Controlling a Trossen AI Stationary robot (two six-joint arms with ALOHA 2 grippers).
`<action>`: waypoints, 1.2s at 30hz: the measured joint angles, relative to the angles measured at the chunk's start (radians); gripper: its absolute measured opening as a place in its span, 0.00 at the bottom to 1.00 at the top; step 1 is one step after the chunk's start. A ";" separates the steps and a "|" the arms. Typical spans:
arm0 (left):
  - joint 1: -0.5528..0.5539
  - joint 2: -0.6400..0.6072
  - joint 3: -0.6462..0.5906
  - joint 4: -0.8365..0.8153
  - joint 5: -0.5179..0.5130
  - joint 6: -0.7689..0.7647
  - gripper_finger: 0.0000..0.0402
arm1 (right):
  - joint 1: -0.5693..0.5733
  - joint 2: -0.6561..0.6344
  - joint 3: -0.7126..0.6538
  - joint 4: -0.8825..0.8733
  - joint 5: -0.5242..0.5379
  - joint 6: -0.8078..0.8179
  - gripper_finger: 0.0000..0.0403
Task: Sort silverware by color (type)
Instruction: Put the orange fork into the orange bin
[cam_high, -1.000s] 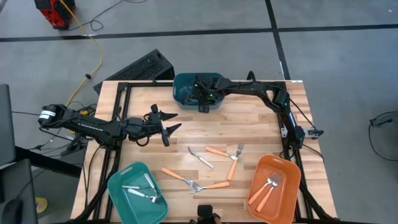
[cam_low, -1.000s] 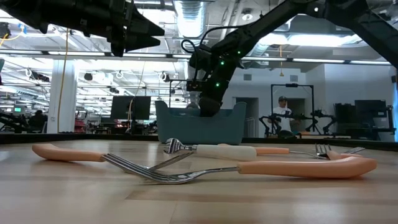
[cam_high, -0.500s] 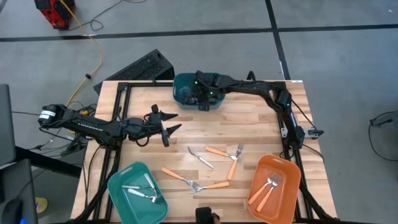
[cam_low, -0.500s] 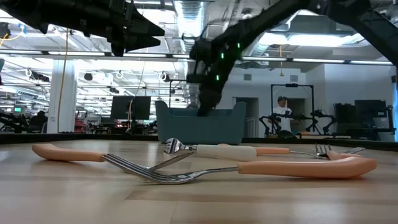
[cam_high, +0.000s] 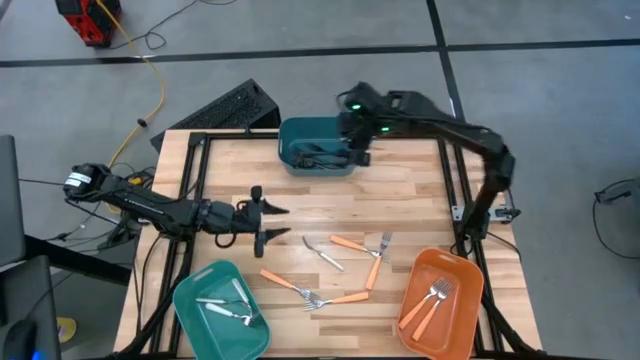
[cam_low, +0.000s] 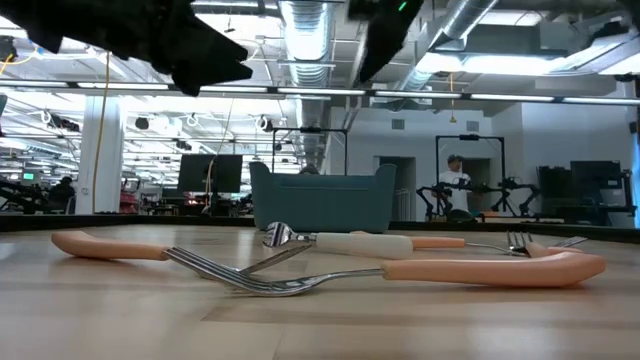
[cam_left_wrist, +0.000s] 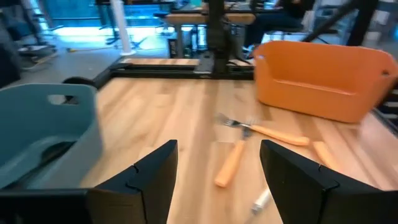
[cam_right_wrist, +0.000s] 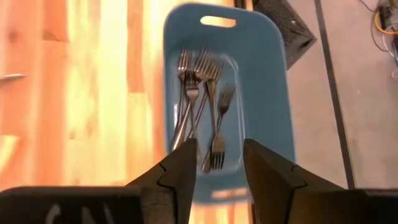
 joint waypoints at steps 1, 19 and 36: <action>-0.016 0.000 0.000 -0.004 -0.010 -0.002 0.53 | 0.001 -0.037 0.000 -0.021 0.000 0.024 0.39; -0.192 0.201 0.359 -0.476 0.004 0.043 0.53 | 0.236 -0.527 -0.001 -0.406 0.010 0.481 0.39; -0.205 0.359 0.380 -0.545 0.161 0.048 0.53 | 0.656 -0.721 -0.187 -0.442 0.320 0.810 0.39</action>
